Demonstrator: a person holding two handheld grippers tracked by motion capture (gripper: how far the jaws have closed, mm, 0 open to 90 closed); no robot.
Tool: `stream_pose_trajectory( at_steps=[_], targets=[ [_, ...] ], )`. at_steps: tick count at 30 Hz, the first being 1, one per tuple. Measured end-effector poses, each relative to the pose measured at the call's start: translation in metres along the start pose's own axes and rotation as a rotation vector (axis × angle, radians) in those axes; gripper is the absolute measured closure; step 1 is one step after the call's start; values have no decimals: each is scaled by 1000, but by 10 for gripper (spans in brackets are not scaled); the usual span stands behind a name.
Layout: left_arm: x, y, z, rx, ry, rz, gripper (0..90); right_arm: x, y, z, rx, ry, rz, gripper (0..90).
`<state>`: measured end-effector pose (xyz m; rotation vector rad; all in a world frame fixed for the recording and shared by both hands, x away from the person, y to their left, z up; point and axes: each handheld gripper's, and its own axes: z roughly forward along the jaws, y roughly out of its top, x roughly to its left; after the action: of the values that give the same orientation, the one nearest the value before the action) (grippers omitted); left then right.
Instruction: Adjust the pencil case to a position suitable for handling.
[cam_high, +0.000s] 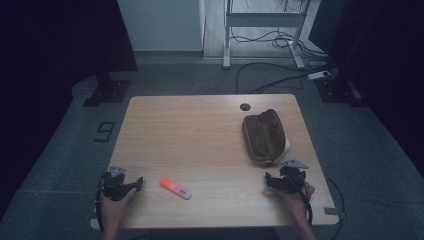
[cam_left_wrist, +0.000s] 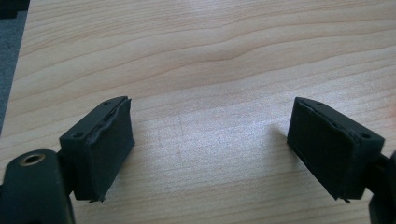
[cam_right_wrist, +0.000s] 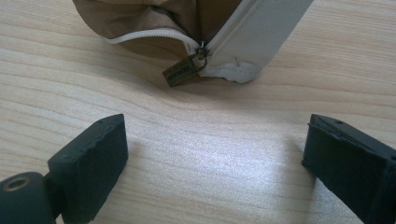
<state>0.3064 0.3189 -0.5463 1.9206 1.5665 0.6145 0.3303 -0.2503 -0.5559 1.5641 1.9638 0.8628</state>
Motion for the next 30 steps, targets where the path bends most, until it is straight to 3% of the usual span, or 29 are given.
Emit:
stream_pose_trajectory(
  at_steps=[30],
  targets=[
    [-6, 2, 3, -5, -5, 0, 145, -4, -1, -1, -12, 10, -6, 116]
  ],
)
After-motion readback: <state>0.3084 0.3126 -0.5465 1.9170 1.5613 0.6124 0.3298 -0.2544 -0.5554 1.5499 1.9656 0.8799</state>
